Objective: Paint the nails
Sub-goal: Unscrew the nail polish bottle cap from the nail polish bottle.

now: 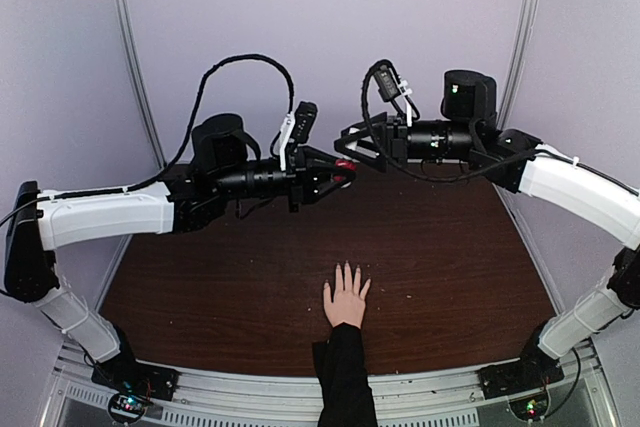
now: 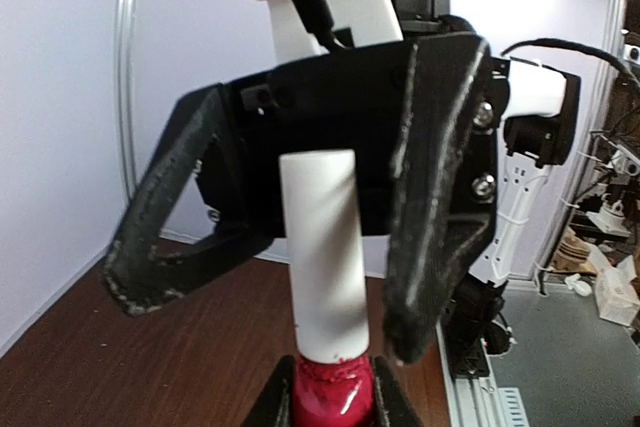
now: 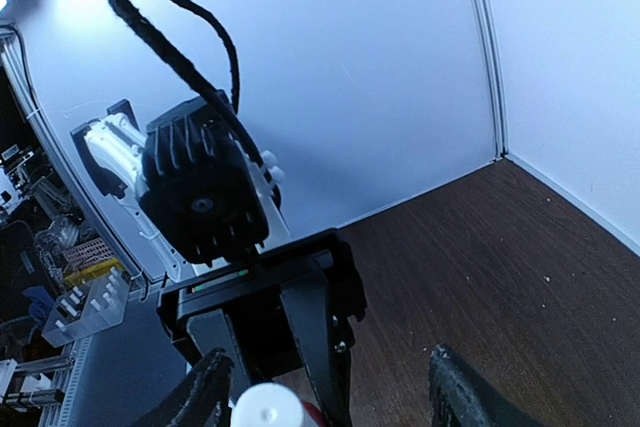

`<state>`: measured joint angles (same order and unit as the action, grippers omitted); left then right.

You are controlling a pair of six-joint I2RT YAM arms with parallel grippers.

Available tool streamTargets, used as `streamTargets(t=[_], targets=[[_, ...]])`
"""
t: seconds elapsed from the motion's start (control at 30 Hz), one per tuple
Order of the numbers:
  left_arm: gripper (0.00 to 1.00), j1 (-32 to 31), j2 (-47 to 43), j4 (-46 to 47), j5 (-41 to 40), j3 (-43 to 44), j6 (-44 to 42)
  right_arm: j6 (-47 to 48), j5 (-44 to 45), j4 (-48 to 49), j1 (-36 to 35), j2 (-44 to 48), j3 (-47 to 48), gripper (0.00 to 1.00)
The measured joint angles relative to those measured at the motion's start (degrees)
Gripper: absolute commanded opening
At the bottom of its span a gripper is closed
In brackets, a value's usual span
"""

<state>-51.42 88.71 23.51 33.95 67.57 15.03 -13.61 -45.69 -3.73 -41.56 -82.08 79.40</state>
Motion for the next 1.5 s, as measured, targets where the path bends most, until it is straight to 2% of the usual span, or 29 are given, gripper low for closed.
streamTargets(t=[0.23,0.5,0.97,1.13,1.33,1.5], targets=[[0.00,0.04,-1.95,-2.40,-7.50,-0.52,-4.09,-0.83,4.28,-1.55,0.33,0.02,0.00,0.68],[0.00,-0.61,-2.03,-7.61,-12.44,-0.52,-9.01,-3.15,6.27,-4.96,0.85,-0.37,1.60,0.49],[0.00,-1.20,-2.03,-11.02,-15.98,-0.52,-12.22,-3.28,6.23,-11.06,0.90,-1.99,4.00,0.51],[0.00,-1.20,-2.03,-11.19,-16.52,-0.52,-12.41,-3.08,6.01,-12.59,0.90,-2.73,4.17,0.40],[0.00,-1.20,-2.03,-11.23,-17.44,-0.52,-12.59,-3.08,5.09,-13.29,0.90,-3.17,4.90,0.19],[0.00,-1.20,-2.05,-11.19,-17.66,-0.61,-12.57,-2.64,4.20,-13.18,0.92,-3.19,4.90,0.12]])
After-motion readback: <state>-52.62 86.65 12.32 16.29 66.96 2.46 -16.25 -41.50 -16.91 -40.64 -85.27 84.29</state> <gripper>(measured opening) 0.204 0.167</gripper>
